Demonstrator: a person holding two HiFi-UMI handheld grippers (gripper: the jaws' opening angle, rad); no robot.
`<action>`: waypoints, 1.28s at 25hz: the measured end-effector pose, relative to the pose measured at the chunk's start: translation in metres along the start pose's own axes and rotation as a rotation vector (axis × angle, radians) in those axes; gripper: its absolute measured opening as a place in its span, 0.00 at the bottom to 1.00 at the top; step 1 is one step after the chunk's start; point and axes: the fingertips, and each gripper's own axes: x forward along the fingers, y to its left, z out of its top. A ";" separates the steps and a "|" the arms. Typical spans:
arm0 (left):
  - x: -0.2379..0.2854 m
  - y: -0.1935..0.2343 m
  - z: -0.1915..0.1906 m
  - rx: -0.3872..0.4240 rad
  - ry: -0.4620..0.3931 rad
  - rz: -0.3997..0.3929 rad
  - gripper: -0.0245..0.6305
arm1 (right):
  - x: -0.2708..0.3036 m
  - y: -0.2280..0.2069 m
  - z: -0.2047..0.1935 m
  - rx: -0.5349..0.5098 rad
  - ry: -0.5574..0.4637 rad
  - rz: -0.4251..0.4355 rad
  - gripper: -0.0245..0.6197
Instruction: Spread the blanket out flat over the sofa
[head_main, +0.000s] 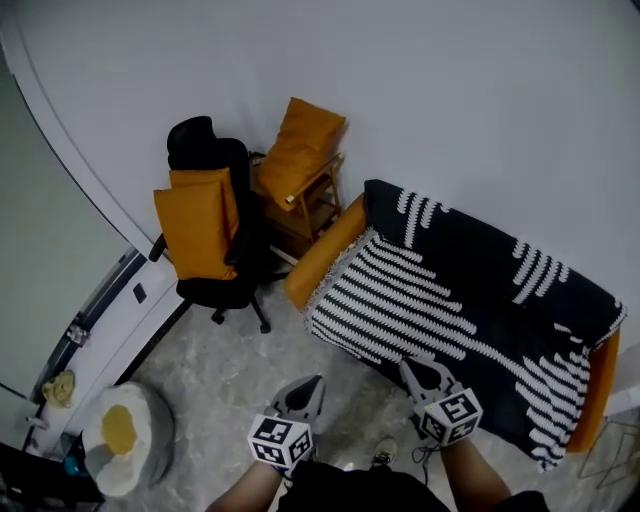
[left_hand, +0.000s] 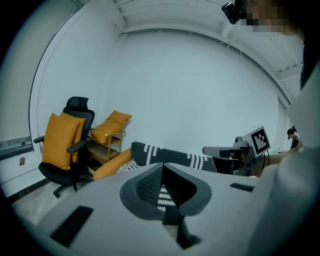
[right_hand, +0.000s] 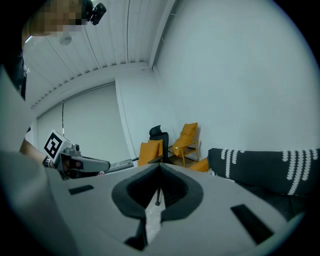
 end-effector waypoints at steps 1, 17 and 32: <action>-0.004 0.003 -0.002 -0.004 -0.004 0.005 0.04 | 0.001 0.006 -0.003 -0.002 0.007 0.007 0.04; -0.085 0.088 -0.021 -0.056 -0.050 -0.149 0.04 | 0.030 0.128 -0.026 -0.022 0.033 -0.158 0.04; -0.107 0.084 -0.034 -0.024 -0.003 -0.360 0.04 | -0.023 0.170 -0.059 0.078 -0.010 -0.407 0.04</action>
